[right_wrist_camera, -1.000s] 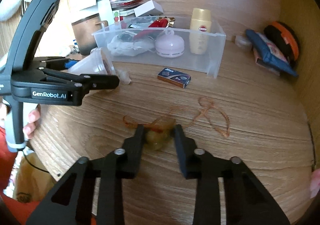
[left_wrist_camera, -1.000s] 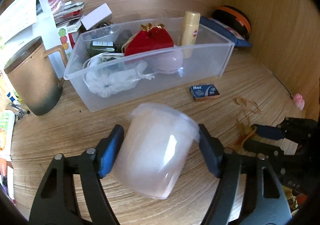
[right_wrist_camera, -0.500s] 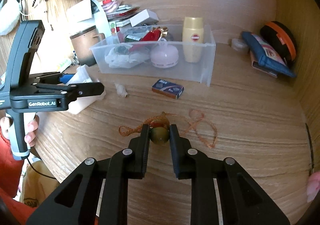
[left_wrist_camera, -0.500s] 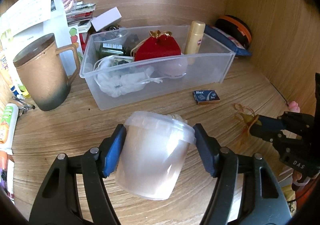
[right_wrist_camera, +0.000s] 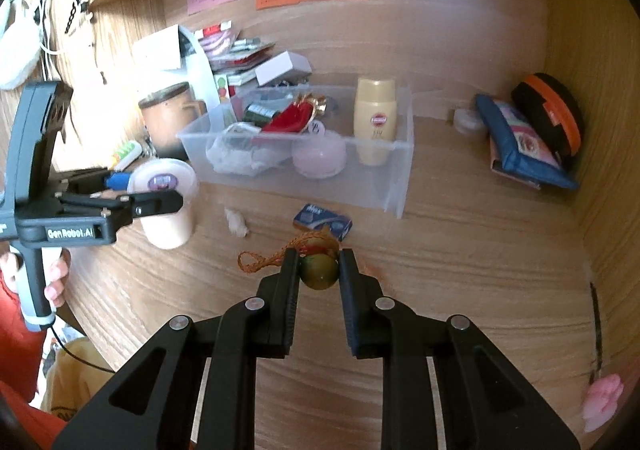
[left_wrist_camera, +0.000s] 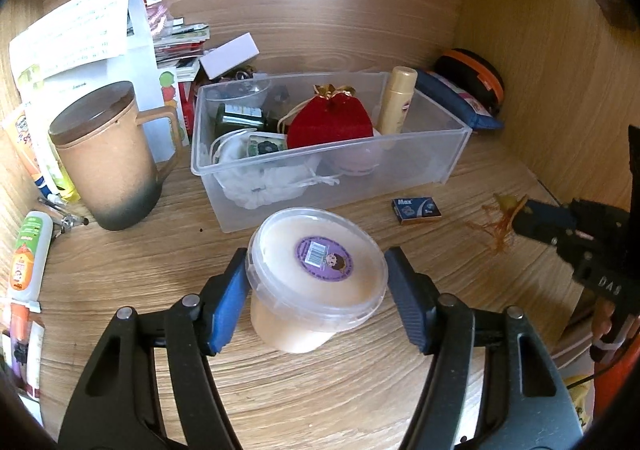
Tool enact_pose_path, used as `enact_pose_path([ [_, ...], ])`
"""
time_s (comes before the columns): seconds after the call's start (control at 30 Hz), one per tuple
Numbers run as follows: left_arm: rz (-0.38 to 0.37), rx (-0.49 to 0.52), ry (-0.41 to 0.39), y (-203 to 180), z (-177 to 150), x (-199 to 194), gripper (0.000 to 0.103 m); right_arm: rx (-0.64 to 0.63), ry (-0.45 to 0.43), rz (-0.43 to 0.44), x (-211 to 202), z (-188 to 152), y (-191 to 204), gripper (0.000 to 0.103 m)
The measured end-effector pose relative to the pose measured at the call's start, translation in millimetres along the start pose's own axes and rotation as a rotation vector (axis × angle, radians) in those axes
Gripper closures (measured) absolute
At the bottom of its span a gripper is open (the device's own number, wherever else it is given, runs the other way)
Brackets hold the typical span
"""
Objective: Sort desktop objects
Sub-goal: 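Lift the tub and bell and carry them over the clear box with both grippers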
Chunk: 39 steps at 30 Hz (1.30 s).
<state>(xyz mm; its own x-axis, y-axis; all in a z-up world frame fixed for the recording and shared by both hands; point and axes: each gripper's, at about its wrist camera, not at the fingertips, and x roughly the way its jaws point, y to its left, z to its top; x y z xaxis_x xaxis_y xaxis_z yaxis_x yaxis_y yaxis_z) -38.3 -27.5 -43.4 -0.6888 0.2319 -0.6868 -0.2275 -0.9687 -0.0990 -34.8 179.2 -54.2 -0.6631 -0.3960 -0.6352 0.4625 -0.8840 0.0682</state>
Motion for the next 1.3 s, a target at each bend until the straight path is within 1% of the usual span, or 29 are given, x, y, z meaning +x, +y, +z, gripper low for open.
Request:
enact_pose_path([
  [0.2, -0.012, -0.016, -0.005, 2, 1, -1, 0.037, -0.028, -0.015, -0.01, -2, 14, -1, 0.085],
  [0.37, -0.015, -0.013, -0.034, 3, 9, -9, 0.037, -0.04, -0.027, -0.007, -2, 26, -2, 0.085],
  [0.57, -0.023, -0.01, -0.076, 6, 27, -23, 0.037, -0.053, -0.054, -0.001, -4, 45, -2, 0.085],
  [0.63, -0.024, -0.007, -0.082, 7, 33, -26, 0.037, -0.068, -0.062, -0.007, -5, 53, -1, 0.085],
  [0.77, -0.053, -0.018, -0.087, 13, 47, -30, 0.037, -0.102, -0.078, -0.017, -7, 68, 1, 0.085],
  [1.0, -0.064, -0.03, -0.117, 21, 72, -37, 0.037, -0.146, -0.124, -0.02, -12, 100, 6, 0.085],
  [1.13, -0.062, -0.027, -0.123, 27, 88, -35, 0.037, -0.161, -0.147, -0.031, -10, 118, 10, 0.085],
  [1.3, -0.057, -0.027, -0.116, 33, 103, -23, 0.037, -0.162, -0.149, -0.033, 3, 134, 10, 0.085],
])
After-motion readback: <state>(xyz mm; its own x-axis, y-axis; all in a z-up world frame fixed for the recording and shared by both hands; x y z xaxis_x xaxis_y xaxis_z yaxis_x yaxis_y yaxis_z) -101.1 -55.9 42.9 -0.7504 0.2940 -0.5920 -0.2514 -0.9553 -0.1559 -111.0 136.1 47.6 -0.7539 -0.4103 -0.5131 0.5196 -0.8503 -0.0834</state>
